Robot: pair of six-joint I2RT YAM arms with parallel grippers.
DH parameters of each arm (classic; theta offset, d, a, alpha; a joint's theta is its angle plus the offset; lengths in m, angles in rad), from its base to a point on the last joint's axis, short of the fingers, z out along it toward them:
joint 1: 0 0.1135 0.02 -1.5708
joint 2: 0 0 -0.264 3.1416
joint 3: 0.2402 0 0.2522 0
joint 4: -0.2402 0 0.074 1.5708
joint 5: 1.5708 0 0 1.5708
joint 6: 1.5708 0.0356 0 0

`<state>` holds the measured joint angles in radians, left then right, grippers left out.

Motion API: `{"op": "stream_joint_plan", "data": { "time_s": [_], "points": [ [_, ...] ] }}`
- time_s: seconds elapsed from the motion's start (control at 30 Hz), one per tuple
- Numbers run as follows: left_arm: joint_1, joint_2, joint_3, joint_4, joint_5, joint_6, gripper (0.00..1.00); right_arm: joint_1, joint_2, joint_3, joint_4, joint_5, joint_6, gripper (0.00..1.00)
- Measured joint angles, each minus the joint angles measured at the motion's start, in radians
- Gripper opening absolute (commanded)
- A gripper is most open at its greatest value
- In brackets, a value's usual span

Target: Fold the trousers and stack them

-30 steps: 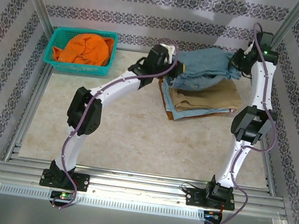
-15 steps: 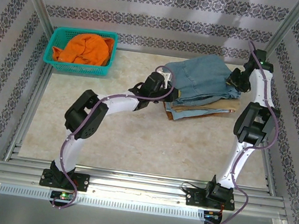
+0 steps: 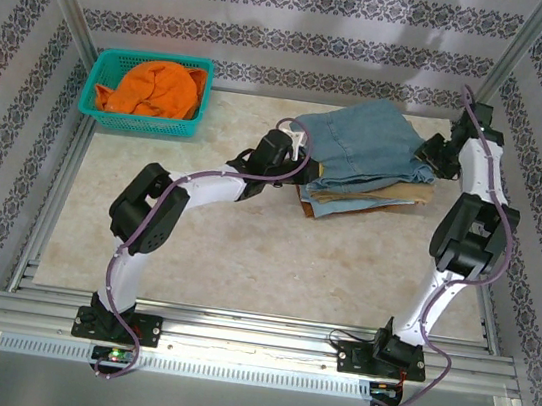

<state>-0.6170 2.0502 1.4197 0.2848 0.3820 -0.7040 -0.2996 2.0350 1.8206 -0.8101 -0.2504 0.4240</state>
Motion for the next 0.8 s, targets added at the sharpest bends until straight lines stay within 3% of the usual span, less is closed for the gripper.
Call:
{"op": "stream_joint_plan", "data": {
  "time_s": [0.1,0.17,0.27,0.4,0.47,0.6,0.7,0.8],
  "points": [
    [0.011,0.002,0.0,0.0,0.021,0.001,0.0,-0.012,-0.027,-0.026,0.02,-0.04,0.017,0.16],
    [0.021,0.005,0.005,-0.005,0.035,0.003,0.0,-0.013,-0.039,-0.028,0.026,-0.056,0.023,0.2],
    [0.044,0.02,0.025,-0.016,0.06,0.008,0.0,-0.014,-0.051,-0.027,0.039,-0.072,0.036,0.4],
    [0.075,0.036,0.049,-0.04,0.094,0.019,0.03,-0.035,-0.056,-0.019,0.041,-0.048,0.042,0.43],
    [0.081,0.037,0.05,-0.047,0.107,0.026,0.12,-0.05,-0.068,-0.037,0.051,-0.031,0.051,0.44],
    [0.083,0.037,0.05,-0.061,0.115,0.046,0.63,-0.072,-0.102,-0.082,0.053,0.001,0.054,0.4],
    [0.097,0.036,0.034,-0.06,0.113,0.046,0.77,-0.078,-0.116,-0.116,0.062,0.02,0.061,0.4],
    [0.109,0.035,-0.013,-0.055,0.114,0.043,0.79,-0.078,-0.117,-0.157,0.071,0.027,0.069,0.4]
  ]
}}
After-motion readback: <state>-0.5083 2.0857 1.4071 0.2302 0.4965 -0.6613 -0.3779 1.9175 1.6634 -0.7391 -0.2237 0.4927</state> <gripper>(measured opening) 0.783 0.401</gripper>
